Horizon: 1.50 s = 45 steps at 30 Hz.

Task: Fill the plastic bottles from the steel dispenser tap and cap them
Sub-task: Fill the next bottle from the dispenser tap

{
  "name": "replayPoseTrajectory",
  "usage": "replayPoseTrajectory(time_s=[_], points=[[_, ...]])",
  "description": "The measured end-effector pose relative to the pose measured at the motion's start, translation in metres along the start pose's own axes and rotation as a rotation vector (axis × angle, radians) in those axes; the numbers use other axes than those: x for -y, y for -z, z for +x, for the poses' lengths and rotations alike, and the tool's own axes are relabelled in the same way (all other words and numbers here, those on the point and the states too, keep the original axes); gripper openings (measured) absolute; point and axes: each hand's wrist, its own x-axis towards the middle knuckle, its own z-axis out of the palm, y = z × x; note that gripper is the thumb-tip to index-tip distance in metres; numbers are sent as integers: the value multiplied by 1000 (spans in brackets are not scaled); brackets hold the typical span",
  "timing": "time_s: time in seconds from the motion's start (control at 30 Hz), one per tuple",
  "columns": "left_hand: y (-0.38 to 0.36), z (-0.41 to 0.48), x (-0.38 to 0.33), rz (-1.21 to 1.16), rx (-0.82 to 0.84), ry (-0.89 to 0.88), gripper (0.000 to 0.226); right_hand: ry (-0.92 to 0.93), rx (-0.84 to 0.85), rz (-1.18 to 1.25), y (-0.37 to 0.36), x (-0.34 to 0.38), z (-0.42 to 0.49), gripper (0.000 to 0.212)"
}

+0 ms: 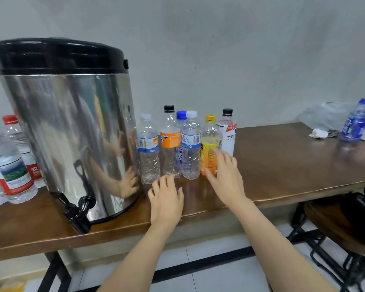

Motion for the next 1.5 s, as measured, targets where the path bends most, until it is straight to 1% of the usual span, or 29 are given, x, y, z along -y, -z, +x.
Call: replayPoseTrajectory(time_s=[0.23, 0.47, 0.7, 0.8, 0.9, 1.0, 1.13, 1.4, 1.5], points=[[-5, 5, -1, -16, 25, 82, 47, -189, -61, -3, -1, -33, 49, 72], [-7, 4, -2, 47, 19, 66, 48, -379, 15, 97, -12, -65, 74, 84], [-12, 4, -1, 45, 8, 58, 47, -466, 94, 435, -20, -88, 91, 100], [-12, 5, -2, 38, 4, 58, 47, -481, 119, 561, -20, -94, 100, 102], [-11, 5, -2, 23, 6, 57, 47, -474, 117, 642, -21, -94, 107, 98], [-10, 5, -2, 12, 5, 55, 46, -459, 81, 645, -24, -91, 111, 95], [-9, 4, -2, 9, 6, 55, 45, -457, -15, 609, -26, -91, 106, 94], [-9, 3, -2, 16, -10, 38, 43, -426, -149, 403, -5, -78, 78, 93], [-6, 1, -2, 29, -14, 16, 41, -420, -198, 372, 10, -62, 59, 92]])
